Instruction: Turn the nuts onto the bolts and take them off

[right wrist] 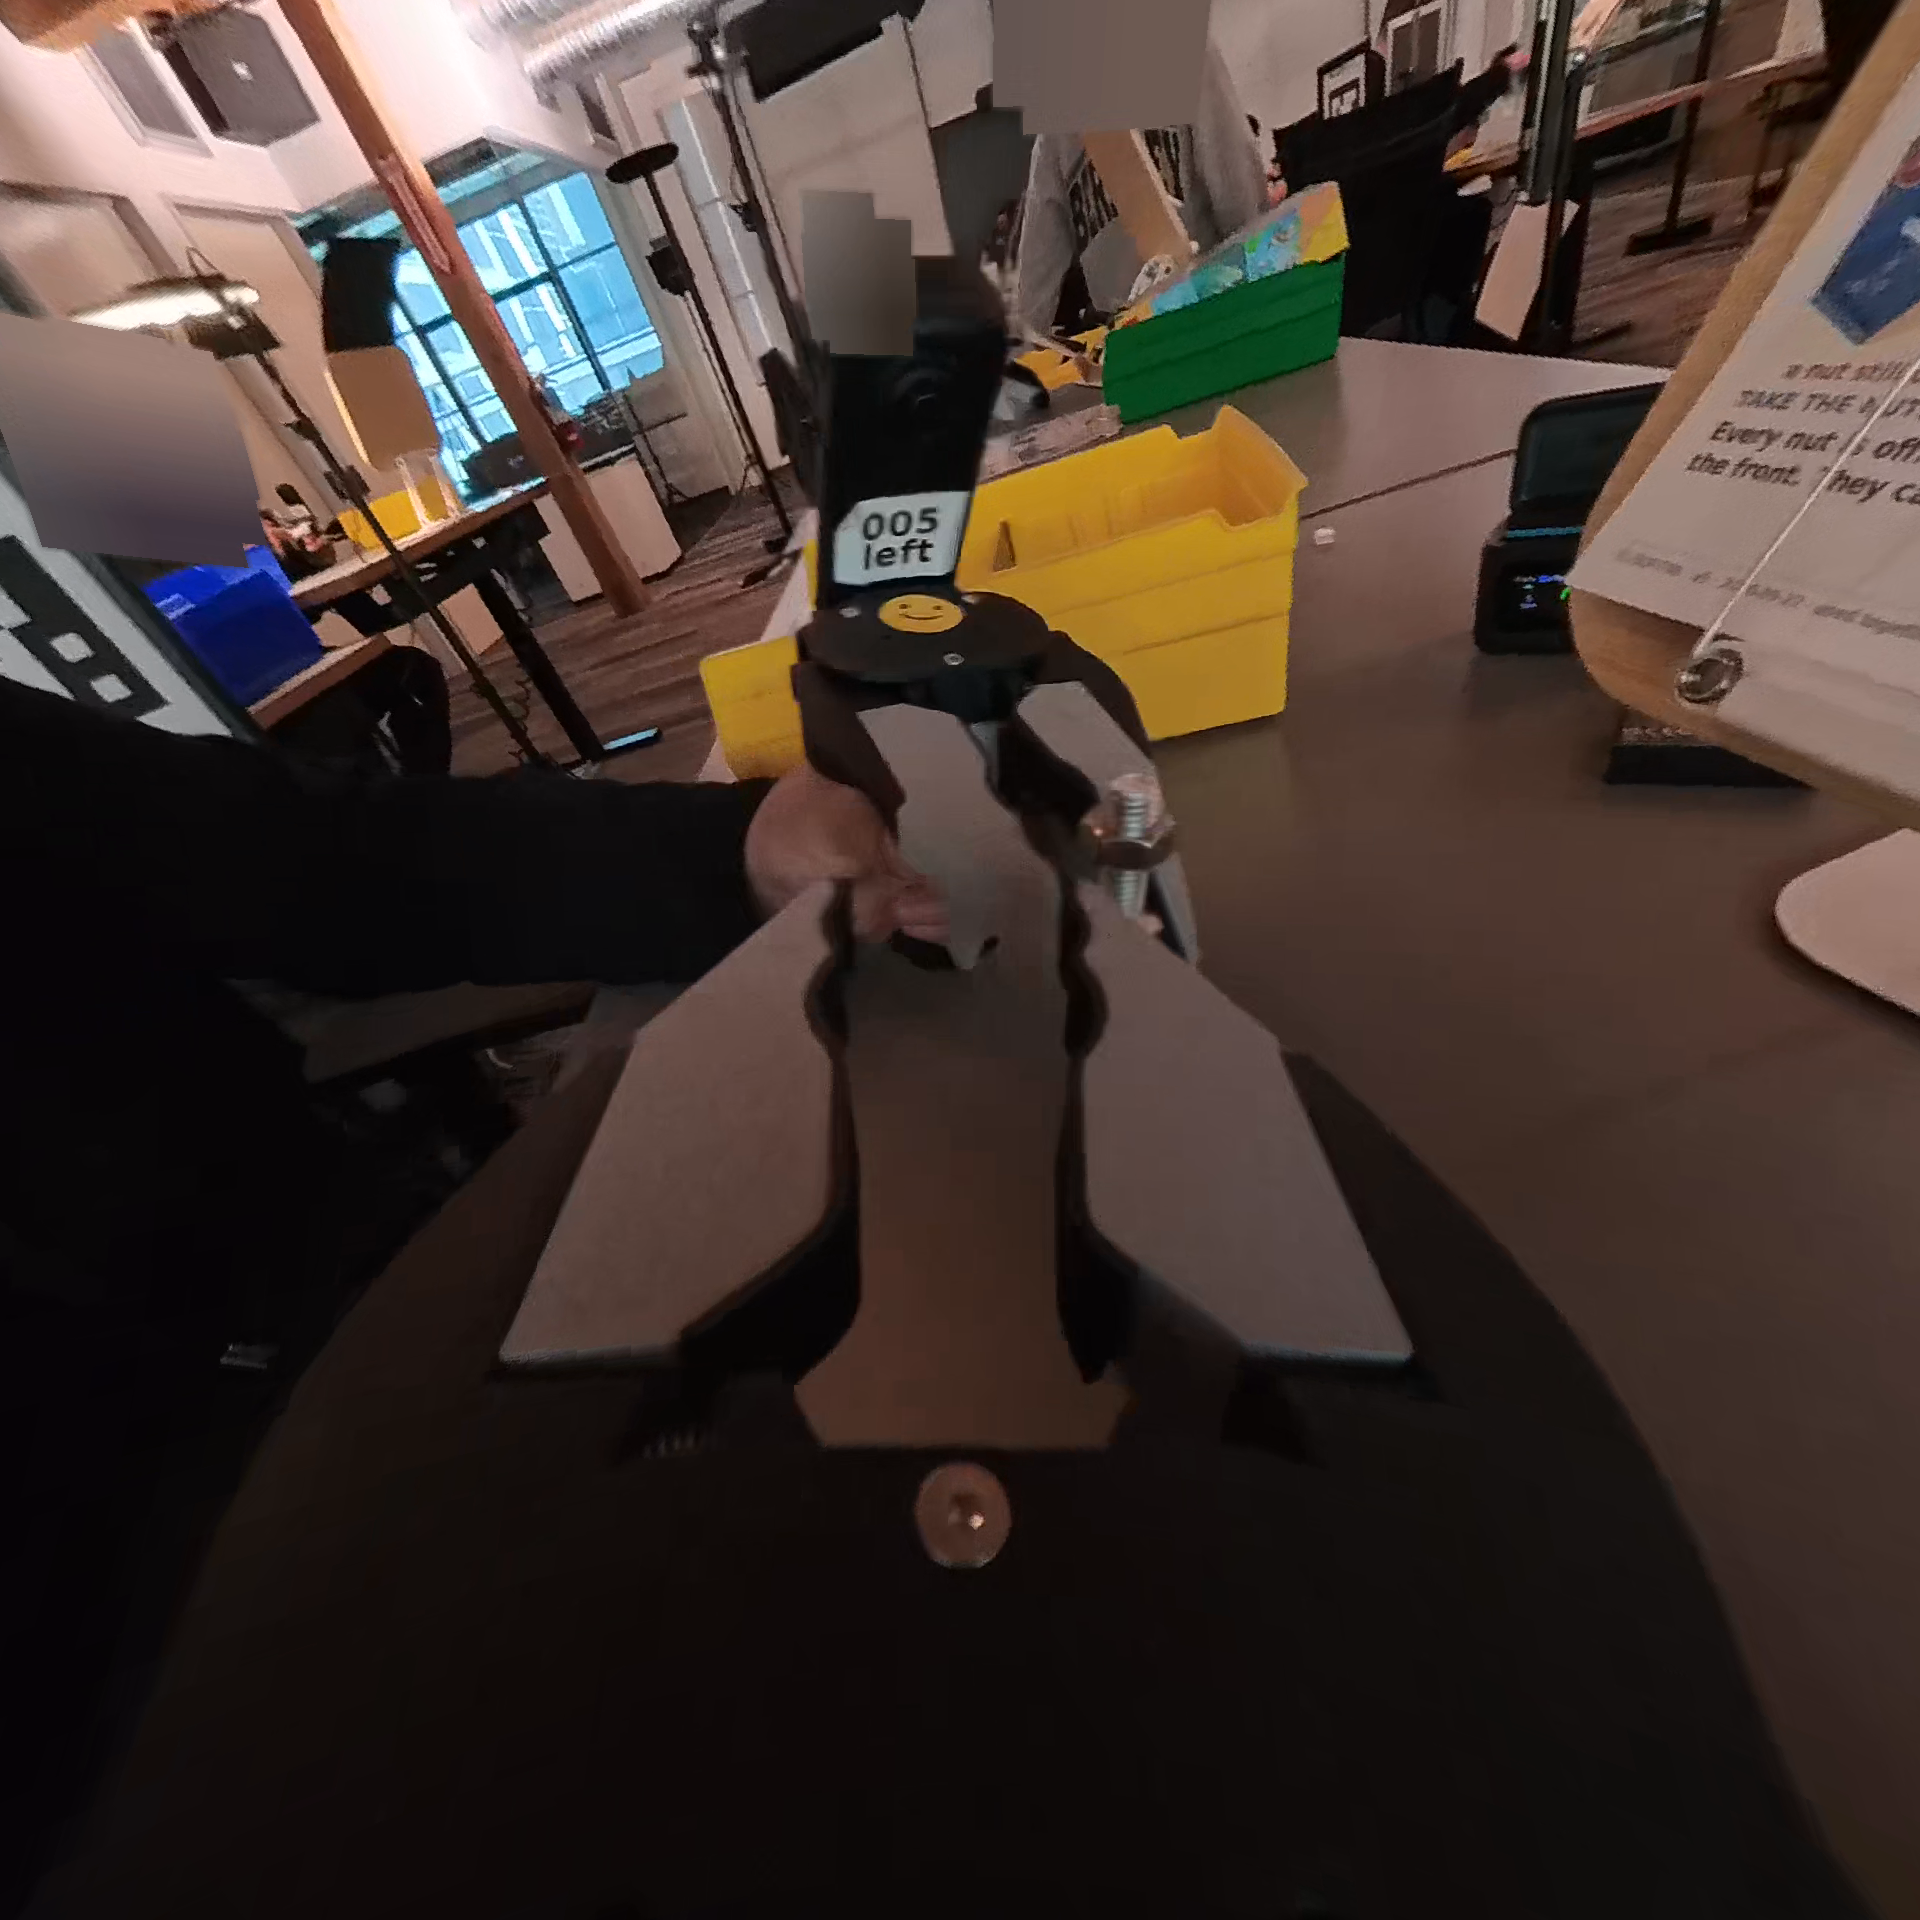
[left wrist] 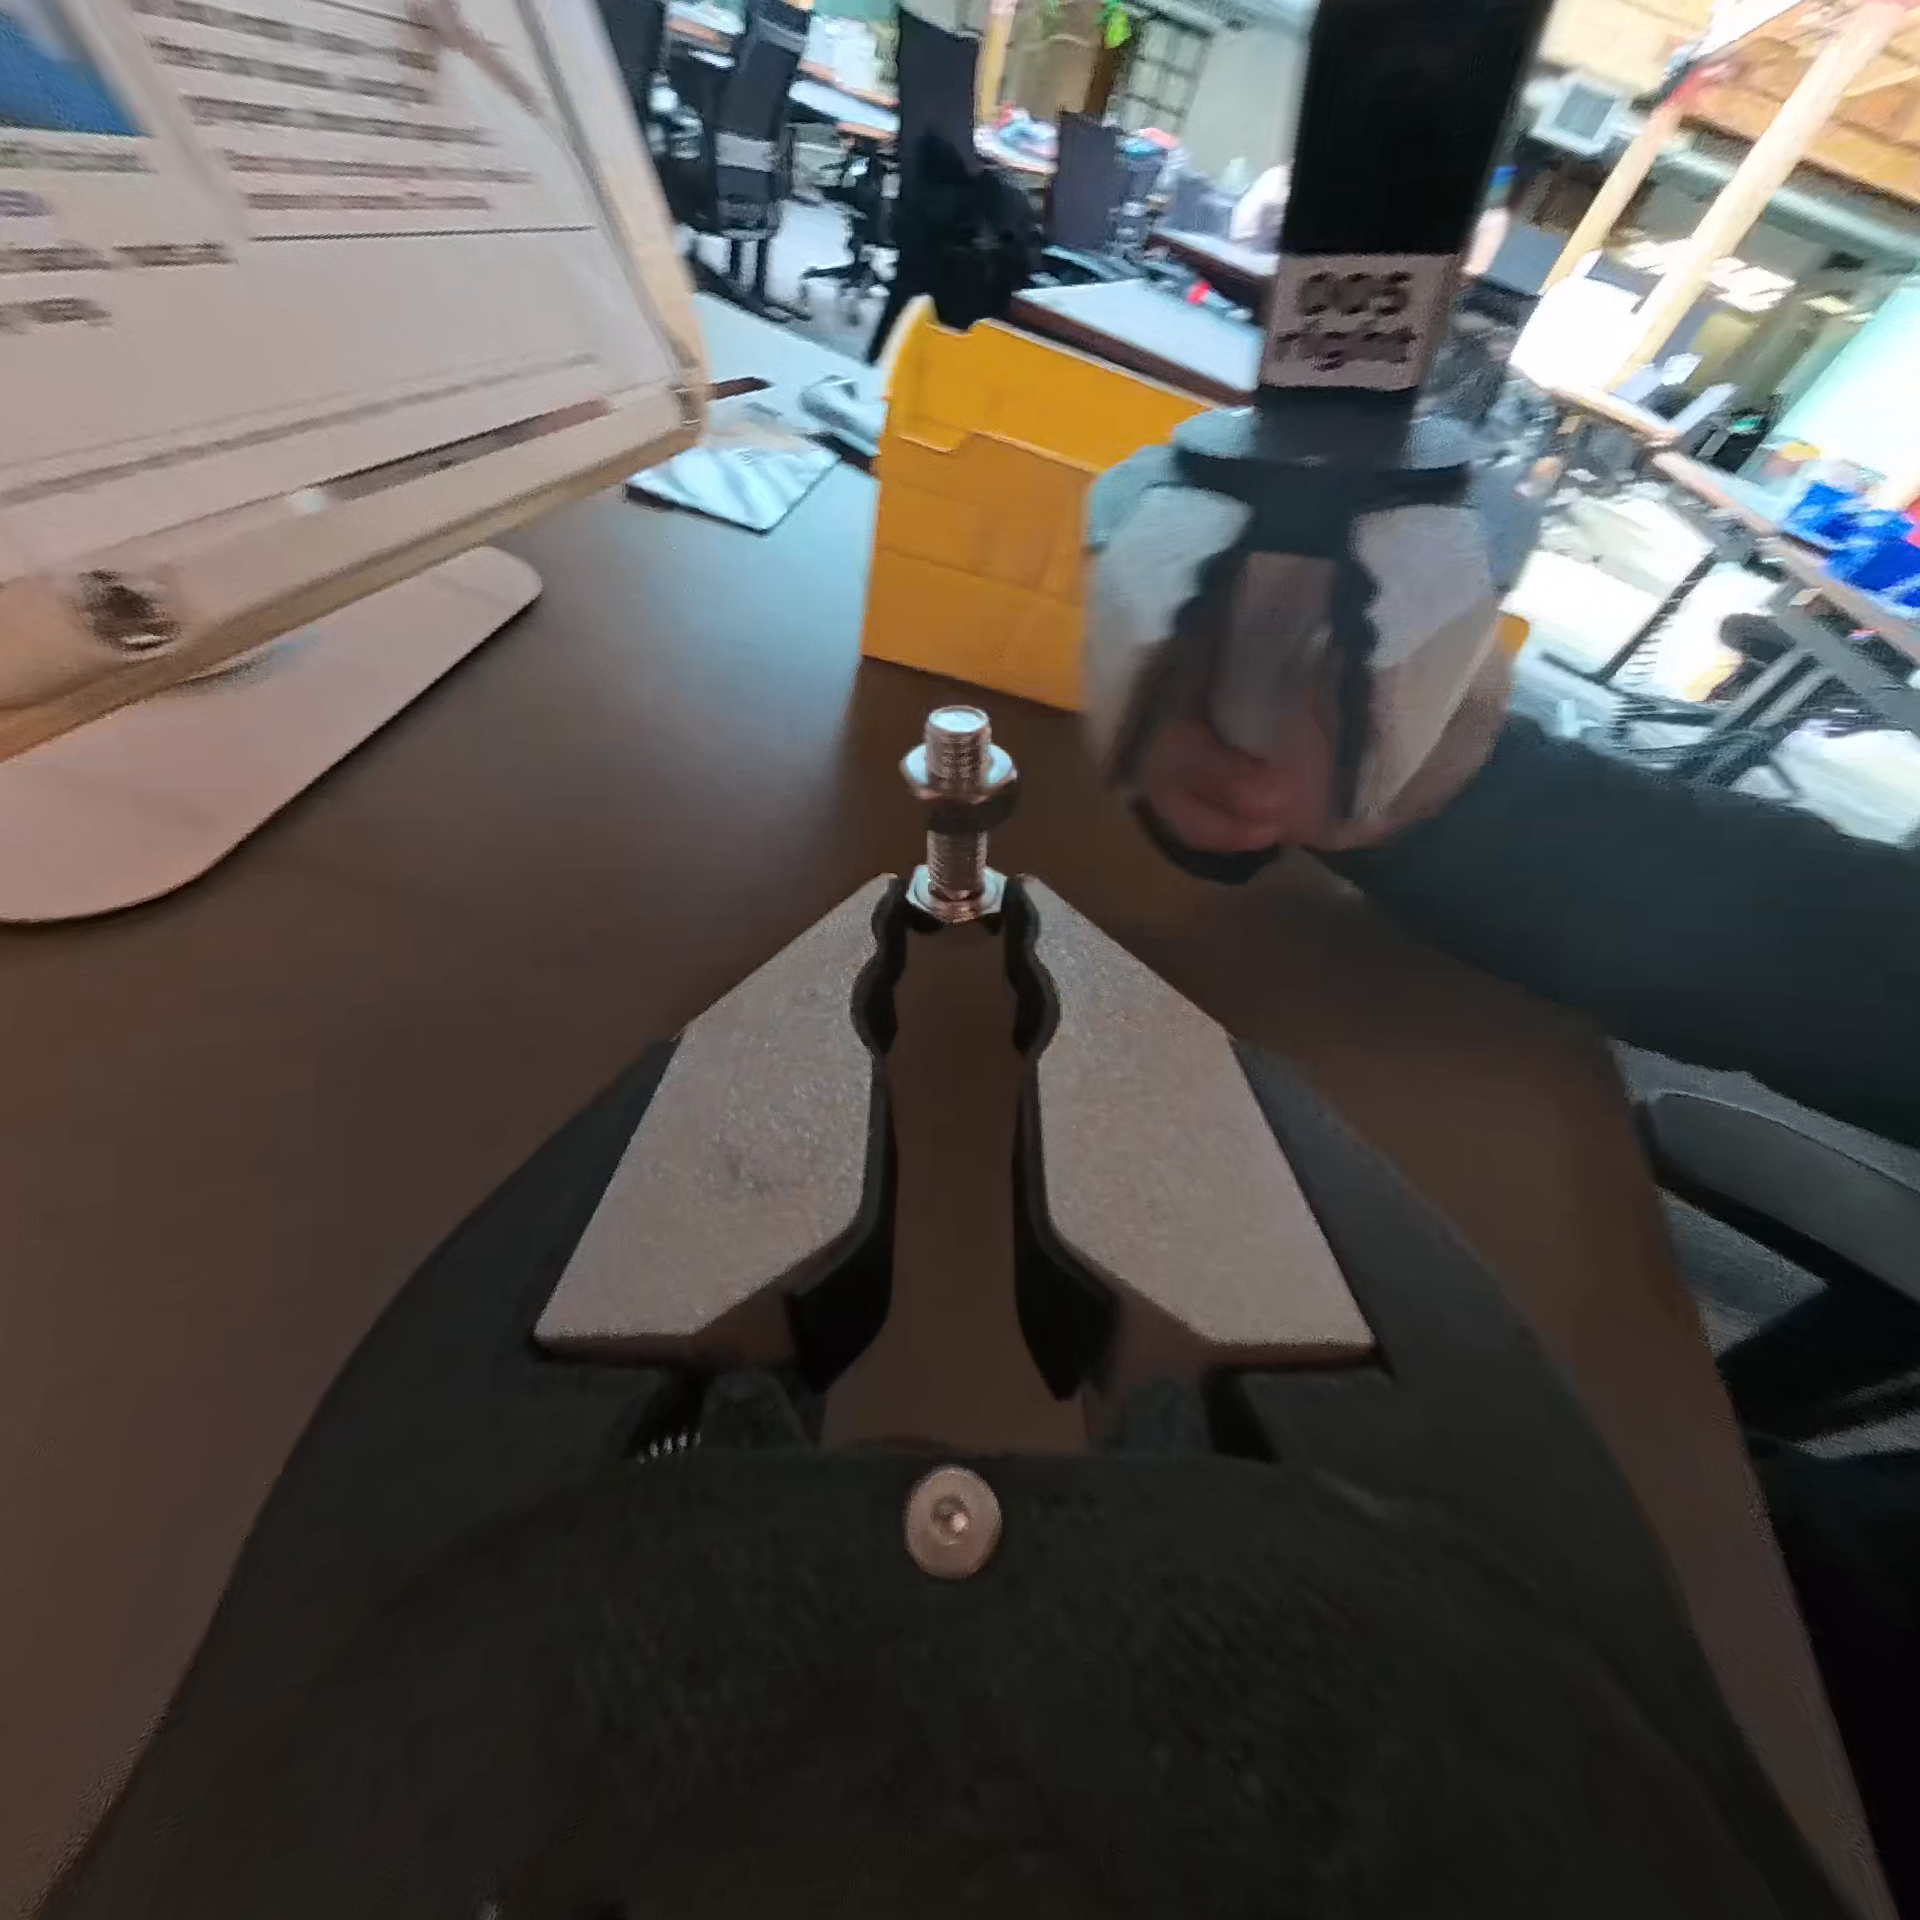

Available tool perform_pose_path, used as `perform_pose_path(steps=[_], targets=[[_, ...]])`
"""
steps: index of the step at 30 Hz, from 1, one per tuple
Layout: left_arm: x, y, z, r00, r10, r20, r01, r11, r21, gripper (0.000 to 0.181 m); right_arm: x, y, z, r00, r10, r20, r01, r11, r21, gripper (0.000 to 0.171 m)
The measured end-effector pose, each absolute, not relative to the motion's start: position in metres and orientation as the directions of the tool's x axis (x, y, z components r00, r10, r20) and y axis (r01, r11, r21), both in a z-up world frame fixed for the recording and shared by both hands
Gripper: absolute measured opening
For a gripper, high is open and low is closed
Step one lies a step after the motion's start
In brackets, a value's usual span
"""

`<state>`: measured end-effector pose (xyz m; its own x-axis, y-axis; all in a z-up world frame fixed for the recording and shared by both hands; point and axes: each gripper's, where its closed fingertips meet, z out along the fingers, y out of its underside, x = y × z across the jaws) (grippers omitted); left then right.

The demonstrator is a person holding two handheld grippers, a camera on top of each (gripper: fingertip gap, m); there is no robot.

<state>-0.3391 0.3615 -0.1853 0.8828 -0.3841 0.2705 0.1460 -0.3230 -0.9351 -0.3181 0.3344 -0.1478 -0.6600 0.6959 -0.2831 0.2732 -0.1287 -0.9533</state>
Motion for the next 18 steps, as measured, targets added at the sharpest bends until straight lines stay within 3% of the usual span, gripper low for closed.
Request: perform_pose_path(steps=[1,2,6,9,11,14,15,17,18], targets=[[-0.347,0.361,-0.189,0.901,-0.357,0.246,0.124,-0.332,-0.935,0.017,-0.316,0.335,-0.144,-0.670,0.688,-0.280,0.260,-0.136,-0.956,0.028],[-0.351,0.360,-0.192,0.913,-0.347,0.216,0.093,-0.337,-0.937,0.017,-0.316,0.338,-0.140,-0.664,0.688,-0.293,0.254,-0.161,-0.954,0.032],[-0.327,0.359,-0.186,0.879,-0.418,0.230,0.093,-0.323,-0.942,0.017,-0.329,0.350,-0.141,-0.595,0.737,-0.322,0.246,-0.214,-0.945,0.073],[-0.304,0.358,-0.184,0.853,-0.484,0.195,0.037,-0.317,-0.948,0.017,-0.334,0.344,-0.148,-0.592,0.754,-0.284,0.243,-0.169,-0.955,0.081],[-0.303,0.358,-0.183,0.853,-0.490,0.181,0.022,-0.313,-0.949,0.017,-0.329,0.329,-0.143,-0.651,0.704,-0.283,0.240,-0.163,-0.957,0.079],[-0.319,0.358,-0.180,0.870,-0.447,0.206,0.069,-0.305,-0.950,0.017,-0.321,0.325,-0.139,-0.664,0.682,-0.305,0.270,-0.162,-0.949,0.059],[-0.330,0.359,-0.179,0.889,-0.407,0.212,0.090,-0.299,-0.950,0.017,-0.319,0.331,-0.137,-0.658,0.693,-0.293,0.264,-0.152,-0.952,0.039],[-0.347,0.359,-0.178,0.899,-0.364,0.242,0.135,-0.294,-0.946,0.017,-0.309,0.337,-0.125,-0.698,0.651,-0.298,0.232,-0.188,-0.954,0.017],[-0.351,0.358,-0.178,0.897,-0.363,0.253,0.145,-0.298,-0.944,0.017,-0.311,0.344,-0.118,-0.680,0.662,-0.316,0.214,-0.233,-0.948,0.034]])
